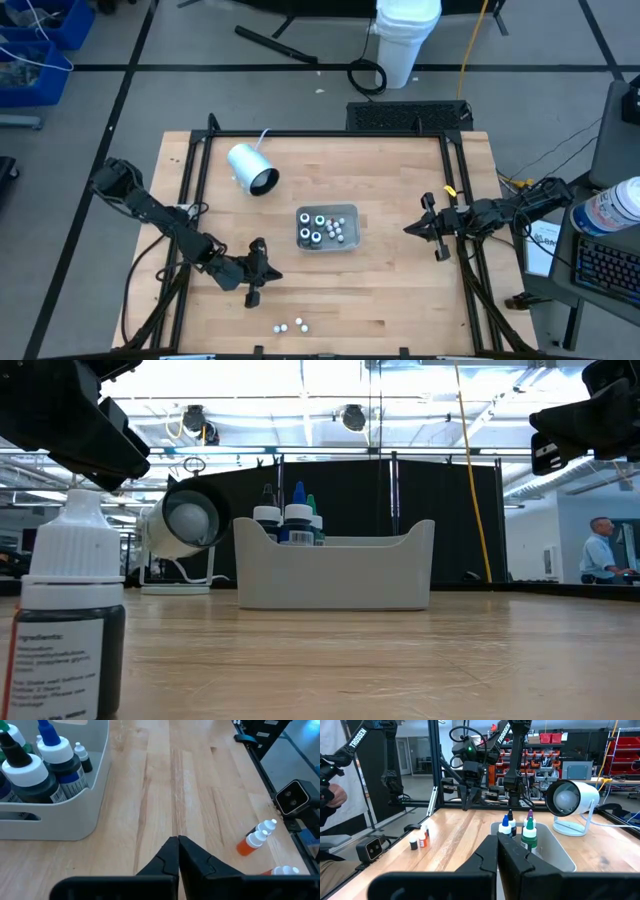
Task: Pick & Place food coloring
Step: Put the small blue food coloring bottle into the gray bin
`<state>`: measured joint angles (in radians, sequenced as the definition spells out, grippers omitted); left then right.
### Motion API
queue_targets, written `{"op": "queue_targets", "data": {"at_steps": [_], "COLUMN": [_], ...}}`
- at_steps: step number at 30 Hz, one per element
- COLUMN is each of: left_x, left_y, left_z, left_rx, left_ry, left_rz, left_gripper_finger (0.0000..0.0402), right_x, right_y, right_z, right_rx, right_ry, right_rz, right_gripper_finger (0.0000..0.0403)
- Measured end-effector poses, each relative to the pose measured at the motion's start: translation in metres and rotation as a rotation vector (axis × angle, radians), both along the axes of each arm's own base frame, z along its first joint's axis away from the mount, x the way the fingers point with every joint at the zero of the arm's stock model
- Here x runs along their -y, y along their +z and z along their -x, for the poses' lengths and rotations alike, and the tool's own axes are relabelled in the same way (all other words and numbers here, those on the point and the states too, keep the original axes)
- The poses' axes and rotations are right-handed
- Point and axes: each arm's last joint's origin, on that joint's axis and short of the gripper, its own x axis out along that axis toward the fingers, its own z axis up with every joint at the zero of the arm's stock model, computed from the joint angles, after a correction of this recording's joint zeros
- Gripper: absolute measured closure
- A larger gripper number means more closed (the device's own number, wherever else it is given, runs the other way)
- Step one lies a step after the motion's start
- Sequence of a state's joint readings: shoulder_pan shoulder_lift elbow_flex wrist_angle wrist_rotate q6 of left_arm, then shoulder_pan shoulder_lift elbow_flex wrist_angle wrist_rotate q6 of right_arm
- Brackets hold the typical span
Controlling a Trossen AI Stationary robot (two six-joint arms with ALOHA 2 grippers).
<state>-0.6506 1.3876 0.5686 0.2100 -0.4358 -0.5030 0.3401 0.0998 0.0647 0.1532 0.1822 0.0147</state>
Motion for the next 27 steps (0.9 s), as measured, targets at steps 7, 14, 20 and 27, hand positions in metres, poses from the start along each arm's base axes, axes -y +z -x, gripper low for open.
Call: {"op": "queue_targets", "data": {"at_steps": [7, 14, 20, 27], "left_x": [0.002, 0.042, 0.099, 0.142], "left_y": [0.001, 0.016, 0.033, 0.035], "left_z": [0.001, -0.001, -0.023, -0.036], "left_rx": [-0.008, -0.044, -0.195, -0.394], "left_ry": [-0.013, -0.091, -0.07, 0.05], "left_rz": [0.045, 0.203, 0.061, -0.008], "left_gripper_finger": [0.0376, 0.0397, 0.0392, 0.0349], "right_x": [0.0, 0.0, 0.0, 0.0], "right_y": [0.0, 0.0, -0.001, 0.0], "right_z": [0.0, 0.0, 0.0, 0.0], "right_rx": [0.0, -0.001, -0.01, -0.007], "right_ry": [0.0, 0.0, 0.001, 0.001], "right_rz": [0.0, 0.0, -0.016, -0.01], "right_gripper_finger": [0.0403, 0.0403, 0.0403, 0.0403]}}
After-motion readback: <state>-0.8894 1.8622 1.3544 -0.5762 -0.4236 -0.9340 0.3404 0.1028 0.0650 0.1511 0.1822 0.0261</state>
